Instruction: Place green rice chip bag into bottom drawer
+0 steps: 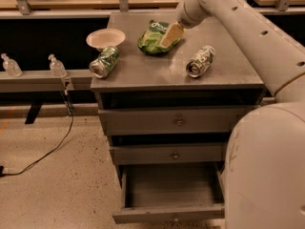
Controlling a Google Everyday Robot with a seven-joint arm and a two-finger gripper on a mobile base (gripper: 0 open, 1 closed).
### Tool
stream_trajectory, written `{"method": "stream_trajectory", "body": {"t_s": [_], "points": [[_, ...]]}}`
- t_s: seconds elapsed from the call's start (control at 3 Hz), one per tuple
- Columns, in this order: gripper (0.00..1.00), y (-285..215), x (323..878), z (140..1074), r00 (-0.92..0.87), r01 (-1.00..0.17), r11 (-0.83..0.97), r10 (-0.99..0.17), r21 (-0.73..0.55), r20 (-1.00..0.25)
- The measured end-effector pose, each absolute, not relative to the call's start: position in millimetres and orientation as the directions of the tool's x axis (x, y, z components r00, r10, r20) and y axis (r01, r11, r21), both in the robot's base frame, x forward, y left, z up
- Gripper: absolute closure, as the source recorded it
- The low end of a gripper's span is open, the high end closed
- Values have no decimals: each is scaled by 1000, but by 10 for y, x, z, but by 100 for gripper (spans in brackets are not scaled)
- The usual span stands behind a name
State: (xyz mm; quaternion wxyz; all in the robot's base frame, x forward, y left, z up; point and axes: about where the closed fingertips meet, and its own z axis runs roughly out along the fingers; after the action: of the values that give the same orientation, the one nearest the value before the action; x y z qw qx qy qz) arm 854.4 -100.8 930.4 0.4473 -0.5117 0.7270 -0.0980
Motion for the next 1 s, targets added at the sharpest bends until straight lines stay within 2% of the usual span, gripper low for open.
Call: {"method": "stream_trajectory", "body": {"t_s": [0.33, 0.67, 1.0], "points": [[0, -786, 8646, 9181, -84, -691, 517, -752, -506, -653], [4, -629, 8661, 8874, -131, -734, 531, -723, -423, -679], [26, -702, 8663, 8528, -192, -747, 528, -754, -405, -629]]}}
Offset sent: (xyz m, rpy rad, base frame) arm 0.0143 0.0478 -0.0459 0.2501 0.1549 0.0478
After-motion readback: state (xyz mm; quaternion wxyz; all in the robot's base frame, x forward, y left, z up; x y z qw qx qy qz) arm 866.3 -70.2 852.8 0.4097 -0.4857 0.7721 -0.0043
